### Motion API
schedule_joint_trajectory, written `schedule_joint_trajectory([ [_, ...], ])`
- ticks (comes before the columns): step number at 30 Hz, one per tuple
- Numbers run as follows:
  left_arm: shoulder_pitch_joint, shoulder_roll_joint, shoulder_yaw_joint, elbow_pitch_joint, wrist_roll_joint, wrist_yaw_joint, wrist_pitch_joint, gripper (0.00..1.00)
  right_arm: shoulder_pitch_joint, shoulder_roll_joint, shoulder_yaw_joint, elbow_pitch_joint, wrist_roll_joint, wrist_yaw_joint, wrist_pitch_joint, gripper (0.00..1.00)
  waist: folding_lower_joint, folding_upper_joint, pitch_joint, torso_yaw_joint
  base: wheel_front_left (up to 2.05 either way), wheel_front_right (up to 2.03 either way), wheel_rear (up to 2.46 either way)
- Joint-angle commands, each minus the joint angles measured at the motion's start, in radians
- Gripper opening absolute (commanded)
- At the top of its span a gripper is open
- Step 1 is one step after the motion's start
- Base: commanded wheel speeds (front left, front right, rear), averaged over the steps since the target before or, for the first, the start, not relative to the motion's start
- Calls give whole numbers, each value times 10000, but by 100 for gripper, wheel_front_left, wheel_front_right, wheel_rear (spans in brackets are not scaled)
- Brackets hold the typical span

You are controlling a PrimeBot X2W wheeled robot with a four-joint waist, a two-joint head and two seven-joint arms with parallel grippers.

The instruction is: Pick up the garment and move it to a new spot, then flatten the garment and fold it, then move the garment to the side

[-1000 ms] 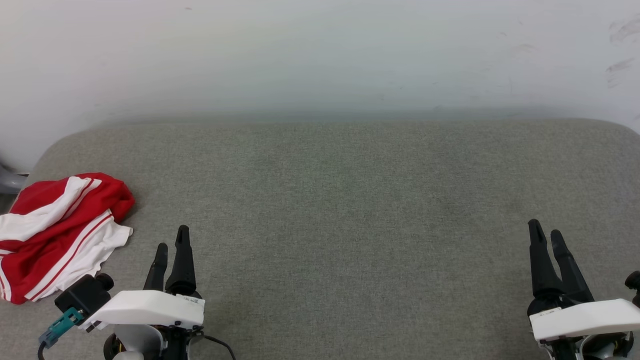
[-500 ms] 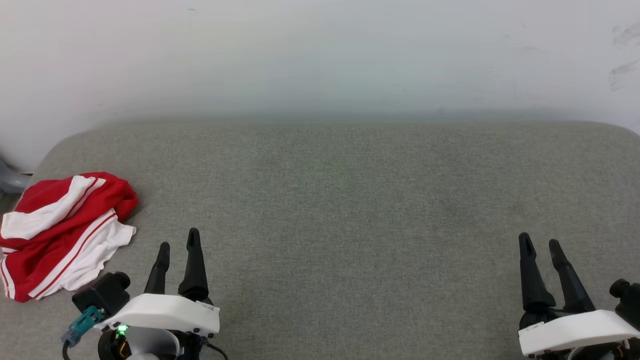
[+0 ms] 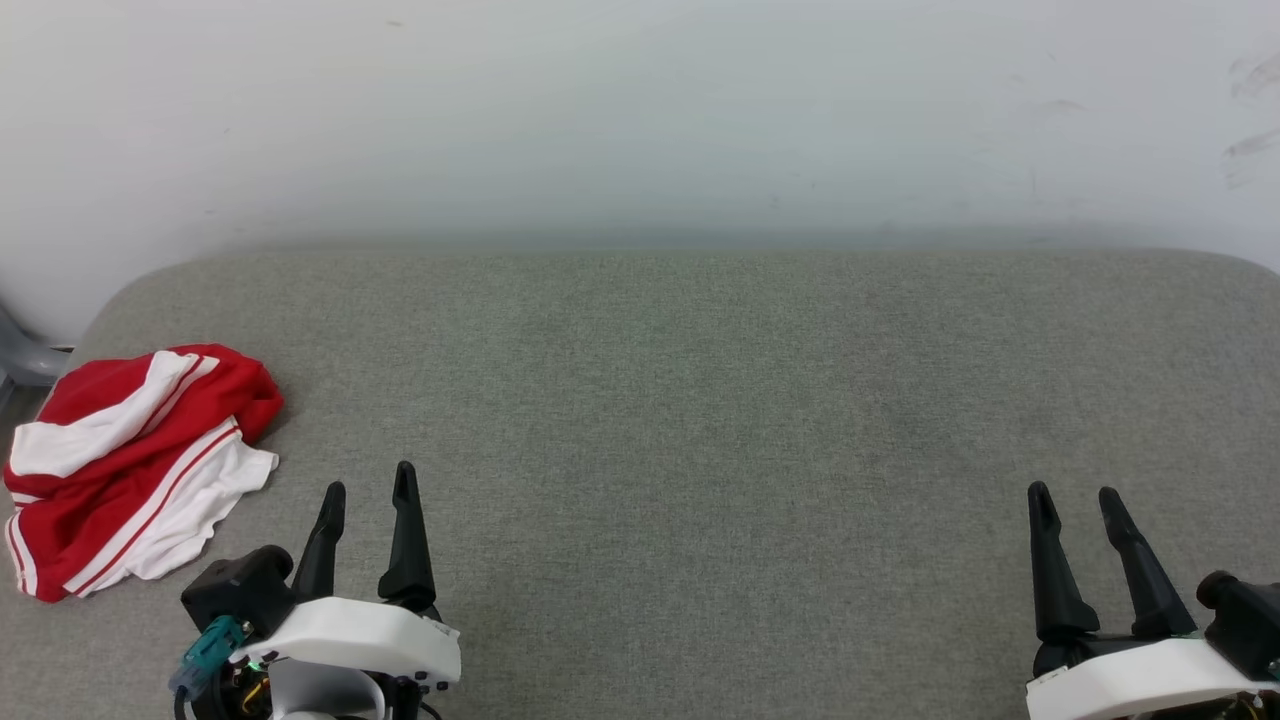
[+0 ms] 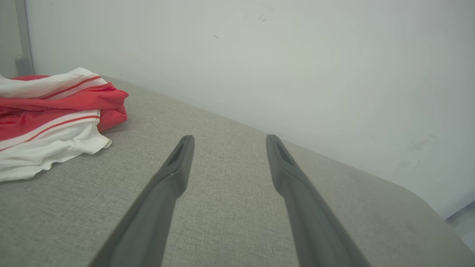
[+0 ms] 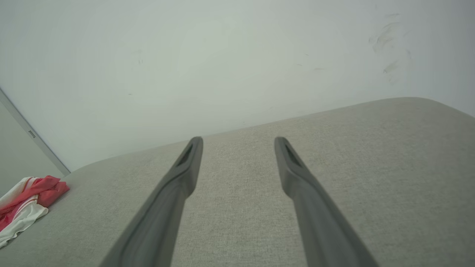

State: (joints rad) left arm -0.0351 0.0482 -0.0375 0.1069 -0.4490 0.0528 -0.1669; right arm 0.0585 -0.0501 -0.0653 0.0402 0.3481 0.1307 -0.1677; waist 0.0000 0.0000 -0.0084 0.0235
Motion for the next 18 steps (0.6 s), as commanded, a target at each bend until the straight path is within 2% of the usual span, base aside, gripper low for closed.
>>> schedule_joint_trajectory([
  [1,12,24,-43,-117,218,17,-79,100,1,-5,7,-128,-218,1,-67,100,0,0,1,4,0,0,0],
  [18,151,26,-273,-25,1824,107,-467,100,262,-4,16,-291,-1840,0,-455,100,0,0,-13,42,0,0,0],
])
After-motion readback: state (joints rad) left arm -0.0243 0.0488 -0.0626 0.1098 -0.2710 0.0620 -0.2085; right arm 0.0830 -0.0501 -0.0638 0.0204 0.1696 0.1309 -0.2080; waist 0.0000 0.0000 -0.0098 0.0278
